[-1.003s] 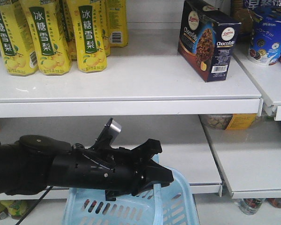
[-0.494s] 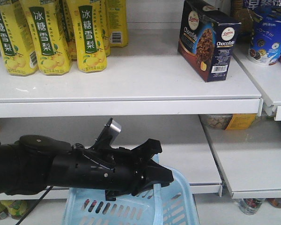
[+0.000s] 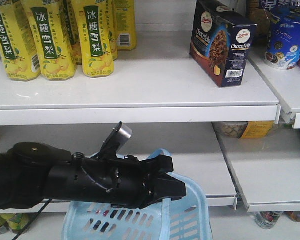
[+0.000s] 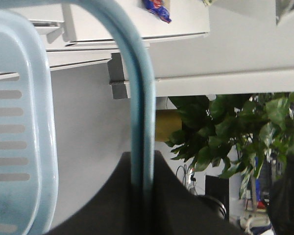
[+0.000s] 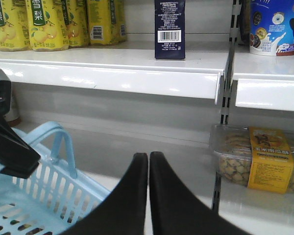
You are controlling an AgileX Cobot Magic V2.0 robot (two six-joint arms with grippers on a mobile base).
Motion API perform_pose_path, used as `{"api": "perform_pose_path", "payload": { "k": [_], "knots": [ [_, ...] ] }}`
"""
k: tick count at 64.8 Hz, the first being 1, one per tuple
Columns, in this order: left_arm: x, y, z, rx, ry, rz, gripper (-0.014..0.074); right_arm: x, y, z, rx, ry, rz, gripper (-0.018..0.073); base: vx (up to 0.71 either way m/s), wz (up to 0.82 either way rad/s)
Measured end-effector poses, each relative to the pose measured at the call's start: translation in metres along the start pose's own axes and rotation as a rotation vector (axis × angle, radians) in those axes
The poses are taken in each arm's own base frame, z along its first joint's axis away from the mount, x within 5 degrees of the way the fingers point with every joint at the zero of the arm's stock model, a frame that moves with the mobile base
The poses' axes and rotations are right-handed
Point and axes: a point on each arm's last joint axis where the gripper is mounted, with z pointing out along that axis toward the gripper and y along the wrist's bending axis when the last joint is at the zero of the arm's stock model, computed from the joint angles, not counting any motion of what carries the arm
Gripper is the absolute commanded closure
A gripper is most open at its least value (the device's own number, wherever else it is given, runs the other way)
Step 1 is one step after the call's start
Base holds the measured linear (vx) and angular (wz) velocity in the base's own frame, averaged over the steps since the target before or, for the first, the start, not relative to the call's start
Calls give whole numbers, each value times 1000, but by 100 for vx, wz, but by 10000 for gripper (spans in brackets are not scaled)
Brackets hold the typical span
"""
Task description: Left arm holds basket, right arm returns cookies
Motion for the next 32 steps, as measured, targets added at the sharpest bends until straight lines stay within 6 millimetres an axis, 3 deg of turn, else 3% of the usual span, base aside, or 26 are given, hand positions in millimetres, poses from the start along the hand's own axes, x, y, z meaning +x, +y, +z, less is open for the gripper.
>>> {"api": "perform_pose_path", "payload": {
  "k": [16,26,32],
  "knots": [
    [29,-49,-43,80,-25,352,603,0,0,0,0,0,0,568,0,0],
    [43,-46,-61,25,-87,452,603,0,0,0,0,0,1,568,0,0],
    [53,-33,-70,-46,-116,524,603,0,0,0,0,0,1,568,0,0]
  ]
}}
